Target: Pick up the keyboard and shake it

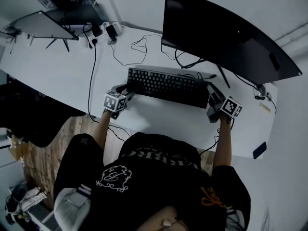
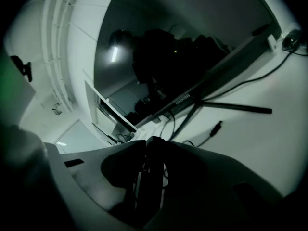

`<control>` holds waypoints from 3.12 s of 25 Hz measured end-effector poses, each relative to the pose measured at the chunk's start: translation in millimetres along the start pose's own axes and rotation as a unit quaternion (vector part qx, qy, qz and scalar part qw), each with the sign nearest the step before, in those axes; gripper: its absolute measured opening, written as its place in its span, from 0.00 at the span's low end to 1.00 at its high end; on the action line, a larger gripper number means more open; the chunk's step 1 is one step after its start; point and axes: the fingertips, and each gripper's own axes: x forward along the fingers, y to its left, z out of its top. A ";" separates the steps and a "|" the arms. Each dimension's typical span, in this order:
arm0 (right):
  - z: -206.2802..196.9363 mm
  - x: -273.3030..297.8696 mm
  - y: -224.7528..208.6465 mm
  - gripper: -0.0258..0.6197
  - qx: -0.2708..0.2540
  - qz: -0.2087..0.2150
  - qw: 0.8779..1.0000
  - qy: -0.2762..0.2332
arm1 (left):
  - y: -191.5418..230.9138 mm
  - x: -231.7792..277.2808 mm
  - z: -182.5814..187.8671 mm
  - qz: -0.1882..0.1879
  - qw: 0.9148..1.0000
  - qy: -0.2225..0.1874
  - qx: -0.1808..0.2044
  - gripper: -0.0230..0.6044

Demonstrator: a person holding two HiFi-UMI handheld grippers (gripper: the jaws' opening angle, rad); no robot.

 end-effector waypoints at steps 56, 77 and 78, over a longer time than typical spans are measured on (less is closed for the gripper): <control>-196.8 -17.6 190.6 0.28 -0.207 -0.022 0.975 0.078 | -141.9 -108.8 -4.6 -0.122 0.982 -0.146 0.006 0.29; -244.5 -182.4 248.9 0.10 -0.260 0.093 0.960 0.047 | -317.0 -215.7 -56.1 -0.029 0.966 -0.258 -0.018 0.24; -246.1 -185.2 252.2 0.08 -0.262 0.096 0.959 0.046 | -319.9 -219.4 -58.3 -0.025 0.966 -0.258 -0.018 0.23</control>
